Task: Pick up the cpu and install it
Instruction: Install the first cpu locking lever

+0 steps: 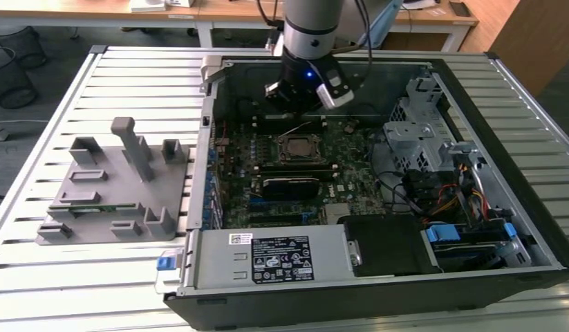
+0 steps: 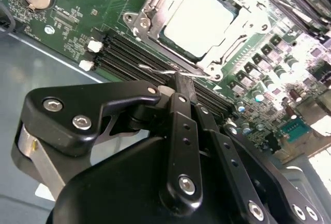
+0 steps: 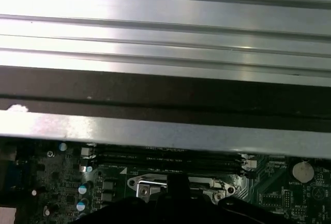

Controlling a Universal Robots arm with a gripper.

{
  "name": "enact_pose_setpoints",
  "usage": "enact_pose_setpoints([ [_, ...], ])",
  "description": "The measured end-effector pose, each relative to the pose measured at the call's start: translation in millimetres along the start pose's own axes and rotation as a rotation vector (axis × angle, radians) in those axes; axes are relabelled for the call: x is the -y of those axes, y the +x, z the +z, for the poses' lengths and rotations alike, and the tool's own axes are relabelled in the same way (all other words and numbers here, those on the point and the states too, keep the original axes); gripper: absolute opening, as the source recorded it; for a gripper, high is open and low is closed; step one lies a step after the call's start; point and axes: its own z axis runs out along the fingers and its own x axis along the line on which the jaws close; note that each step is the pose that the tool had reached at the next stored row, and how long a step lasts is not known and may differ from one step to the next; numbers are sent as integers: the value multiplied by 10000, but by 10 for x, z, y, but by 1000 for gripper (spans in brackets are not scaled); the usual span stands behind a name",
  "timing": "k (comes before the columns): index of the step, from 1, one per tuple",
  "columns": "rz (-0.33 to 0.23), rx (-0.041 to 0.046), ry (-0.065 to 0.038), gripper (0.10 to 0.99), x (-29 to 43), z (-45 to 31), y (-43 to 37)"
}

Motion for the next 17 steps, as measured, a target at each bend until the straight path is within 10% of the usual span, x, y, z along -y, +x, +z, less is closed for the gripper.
enact_pose_setpoints([
  [17, 0, 0, 1, 106, -26, 57, -116],
])
